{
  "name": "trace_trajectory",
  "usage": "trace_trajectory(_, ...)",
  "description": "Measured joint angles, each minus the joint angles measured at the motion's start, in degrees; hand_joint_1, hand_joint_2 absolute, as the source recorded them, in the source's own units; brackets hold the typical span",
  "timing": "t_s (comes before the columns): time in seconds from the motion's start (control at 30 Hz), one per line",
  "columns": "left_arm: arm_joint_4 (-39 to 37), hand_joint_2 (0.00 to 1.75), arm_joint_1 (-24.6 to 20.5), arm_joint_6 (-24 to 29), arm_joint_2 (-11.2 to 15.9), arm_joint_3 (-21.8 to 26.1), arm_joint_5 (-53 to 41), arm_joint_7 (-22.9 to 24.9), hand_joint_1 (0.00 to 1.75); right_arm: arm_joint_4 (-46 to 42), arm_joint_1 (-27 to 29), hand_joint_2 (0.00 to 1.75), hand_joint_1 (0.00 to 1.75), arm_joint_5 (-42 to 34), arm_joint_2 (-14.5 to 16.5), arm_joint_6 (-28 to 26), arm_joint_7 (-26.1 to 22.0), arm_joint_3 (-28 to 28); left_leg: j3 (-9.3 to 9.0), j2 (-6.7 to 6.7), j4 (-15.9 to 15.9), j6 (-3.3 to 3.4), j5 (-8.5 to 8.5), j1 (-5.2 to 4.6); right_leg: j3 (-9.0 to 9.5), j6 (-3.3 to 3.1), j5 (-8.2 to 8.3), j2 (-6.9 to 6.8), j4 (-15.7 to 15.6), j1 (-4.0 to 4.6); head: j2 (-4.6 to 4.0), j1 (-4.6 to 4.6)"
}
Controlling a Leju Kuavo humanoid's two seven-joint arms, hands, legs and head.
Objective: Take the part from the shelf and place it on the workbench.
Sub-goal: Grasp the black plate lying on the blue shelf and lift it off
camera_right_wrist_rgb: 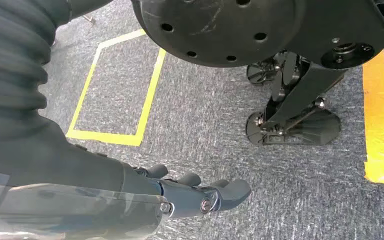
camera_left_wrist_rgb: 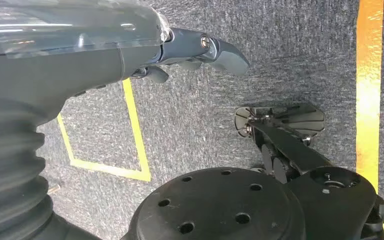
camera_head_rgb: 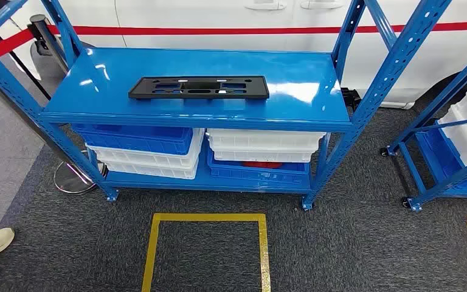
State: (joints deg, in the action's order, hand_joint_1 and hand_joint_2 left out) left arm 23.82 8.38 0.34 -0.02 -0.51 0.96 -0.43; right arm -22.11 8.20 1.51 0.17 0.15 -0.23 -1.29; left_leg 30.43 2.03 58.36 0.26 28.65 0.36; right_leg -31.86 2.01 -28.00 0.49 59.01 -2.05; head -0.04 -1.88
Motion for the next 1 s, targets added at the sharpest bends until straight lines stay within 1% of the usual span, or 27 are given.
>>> trace_trajectory(0.07, -0.2, 1.75, -0.3, 0.1, 0.0, -0.3, 0.8, -0.4, 0.00, 0.0, -0.2, 1.75, 0.00, 1.2, 0.0, 0.1, 0.0, -1.0, -0.01, 0.00, 0.0, 0.00, 0.00, 0.00, 0.01, 0.00, 0.00, 0.00, 0.0, 0.00, 0.00, 0.00)
trace_trajectory(0.27, -1.8, 1.75, -2.0, 0.8, 0.0, -2.6, 5.9, -2.8, 0.00, 0.8, -2.0, 1.75, 0.00, 8.7, 0.4, 0.8, -0.3, -7.4, -0.05, 0.00, 0.0, 0.00, 0.00, -0.01, 0.06, 0.00, 0.00, 0.00, 0.0, -0.01, 0.00, 0.00)
trace_trajectory(0.57, -4.7, 1.75, -4.3, 2.0, 0.3, -5.8, 15.0, -6.7, 0.00, 3.0, -4.7, 1.75, 0.00, 21.9, 1.3, 2.4, -0.3, -17.6, -0.04, 0.00, 0.0, 0.00, 0.00, -0.01, 0.05, 0.00, 0.00, 0.00, 0.0, 0.00, 0.00, 0.00)
trace_trajectory(0.6, -5.1, 1.31, -4.5, 2.1, 0.3, -6.2, 16.1, -7.1, 0.00, 3.3, -5.0, 1.31, 0.00, 23.3, 1.5, 2.7, -0.3, -18.8, -0.04, 0.00, 0.0, 0.00, 0.00, -0.01, 0.05, 0.00, 0.00, 0.00, 0.0, 0.00, 0.00, 0.00)
trace_trajectory(0.7, -6.0, 0.00, -5.2, 2.5, 0.6, -7.3, 19.2, -8.3, 0.00, 4.1, -6.0, 1.31, 0.00, 27.6, 1.8, 3.5, -0.7, -22.1, -0.05, 0.00, 0.0, 0.00, 0.00, -0.01, 0.06, 0.00, 0.00, 0.00, 0.0, 0.00, 0.00, 0.00)
trace_trajectory(0.73, -6.4, 0.00, -5.5, 2.6, 0.7, -7.6, 20.2, -8.7, 0.00, 4.4, -6.3, 1.75, 0.00, 29.0, 2.0, 3.8, -1.0, -23.3, -0.05, 0.00, 0.0, 0.00, 0.00, -0.01, 0.06, 0.00, 0.00, 0.00, 0.0, 0.00, 0.00, 0.00)
trace_trajectory(0.8, -7.0, 0.00, -6.0, 2.7, 0.9, -8.3, 22.2, -9.6, 0.00, 5.0, -7.0, 1.75, 0.00, 31.4, 2.3, 4.8, -2.3, -25.6, -0.05, 0.00, 0.0, 0.00, 0.00, -0.01, 0.06, 0.00, 0.00, 0.00, 0.0, 0.00, 0.00, 0.00)
trace_trajectory(0.93, -8.1, 0.00, -7.0, 3.2, 1.2, -9.5, 25.6, -11.3, 0.00, 5.8, -8.6, 0.00, 0.00, 35.2, 3.1, 7.5, -6.4, -29.7, -0.04, 0.00, 0.0, 0.00, 0.00, -0.05, 0.07, 0.02, 0.03, 0.00, 0.0, -0.06, 0.00, 0.00)
trace_trajectory(1.0, -8.6, 0.00, -7.3, 3.3, 1.4, -10.0, 27.0, -12.1, 0.00, 5.5, -9.6, 0.00, 0.00, 36.1, 3.7, 9.4, -9.1, -30.5, -0.04, 0.00, 0.1, 0.01, -0.01, -0.11, 0.08, 0.05, 0.05, 0.00, 0.0, -0.13, 0.00, 0.00)
